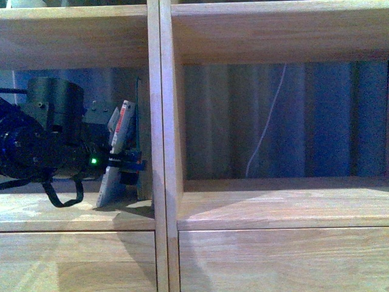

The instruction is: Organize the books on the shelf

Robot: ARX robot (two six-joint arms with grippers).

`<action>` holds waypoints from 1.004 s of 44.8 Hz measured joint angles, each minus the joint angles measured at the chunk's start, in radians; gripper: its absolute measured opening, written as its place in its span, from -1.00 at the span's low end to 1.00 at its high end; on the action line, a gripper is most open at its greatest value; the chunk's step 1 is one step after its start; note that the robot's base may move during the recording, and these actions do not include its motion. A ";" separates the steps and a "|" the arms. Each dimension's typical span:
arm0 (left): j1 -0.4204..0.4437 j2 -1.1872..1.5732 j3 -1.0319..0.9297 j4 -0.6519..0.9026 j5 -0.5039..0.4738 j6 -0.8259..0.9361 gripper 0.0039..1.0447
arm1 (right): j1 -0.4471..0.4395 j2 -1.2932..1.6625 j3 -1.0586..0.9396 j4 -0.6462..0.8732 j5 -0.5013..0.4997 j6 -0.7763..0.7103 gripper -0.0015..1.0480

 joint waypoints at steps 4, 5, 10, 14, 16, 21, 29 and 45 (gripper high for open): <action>0.001 -0.069 -0.073 0.025 0.005 0.000 0.83 | 0.000 0.000 0.000 0.000 0.000 0.000 -0.94; 0.001 -0.098 -0.100 0.032 0.002 0.003 0.89 | 0.000 0.000 0.000 0.000 0.000 0.000 -0.94; 0.002 -0.214 -0.209 0.065 0.008 0.007 0.86 | 0.000 -0.001 0.000 0.000 -0.001 0.000 -0.94; 0.006 -0.303 -0.288 0.095 0.007 0.009 0.86 | 0.000 -0.001 0.000 0.000 -0.001 0.000 -0.94; 0.008 -0.350 -0.330 0.107 -0.006 0.014 0.86 | 0.000 -0.001 0.000 0.000 -0.001 0.000 -0.94; 0.022 -0.491 -0.455 0.158 -0.034 0.015 0.86 | 0.000 -0.001 0.000 0.000 -0.001 0.000 -0.94; 0.074 -0.883 -0.748 0.141 -0.015 0.011 0.86 | 0.000 -0.001 0.000 0.000 -0.001 0.000 -0.94; 0.162 -1.549 -1.172 -0.244 -0.018 -0.108 0.27 | 0.000 -0.001 0.000 0.000 -0.001 0.000 -0.94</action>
